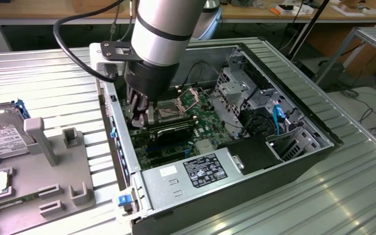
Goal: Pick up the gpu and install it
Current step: 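Press down on the gpu until it lock into place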
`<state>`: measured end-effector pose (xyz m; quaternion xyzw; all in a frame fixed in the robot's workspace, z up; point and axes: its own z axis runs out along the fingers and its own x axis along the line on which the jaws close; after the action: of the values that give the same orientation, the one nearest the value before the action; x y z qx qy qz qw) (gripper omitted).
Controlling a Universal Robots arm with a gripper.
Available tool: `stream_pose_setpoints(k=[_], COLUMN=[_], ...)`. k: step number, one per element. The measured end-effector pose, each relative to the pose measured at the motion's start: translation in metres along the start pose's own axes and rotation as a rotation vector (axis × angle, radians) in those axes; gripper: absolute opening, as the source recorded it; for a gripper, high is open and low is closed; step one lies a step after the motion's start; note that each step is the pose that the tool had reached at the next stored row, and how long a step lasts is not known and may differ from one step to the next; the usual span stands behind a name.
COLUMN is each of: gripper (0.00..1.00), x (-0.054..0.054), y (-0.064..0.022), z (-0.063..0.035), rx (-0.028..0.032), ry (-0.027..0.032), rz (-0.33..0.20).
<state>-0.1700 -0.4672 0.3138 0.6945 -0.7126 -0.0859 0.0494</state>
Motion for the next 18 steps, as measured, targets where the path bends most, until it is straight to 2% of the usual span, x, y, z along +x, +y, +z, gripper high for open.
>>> stream_pose_setpoints(k=[5,18], gripper=[0.11,0.11], x=[-0.0018,-0.0015], y=[0.0023,0.0021], z=[0.0006,0.0061], rx=[0.0005,0.0005], ry=[-0.0030,-0.0028], rz=[0.011,0.011])
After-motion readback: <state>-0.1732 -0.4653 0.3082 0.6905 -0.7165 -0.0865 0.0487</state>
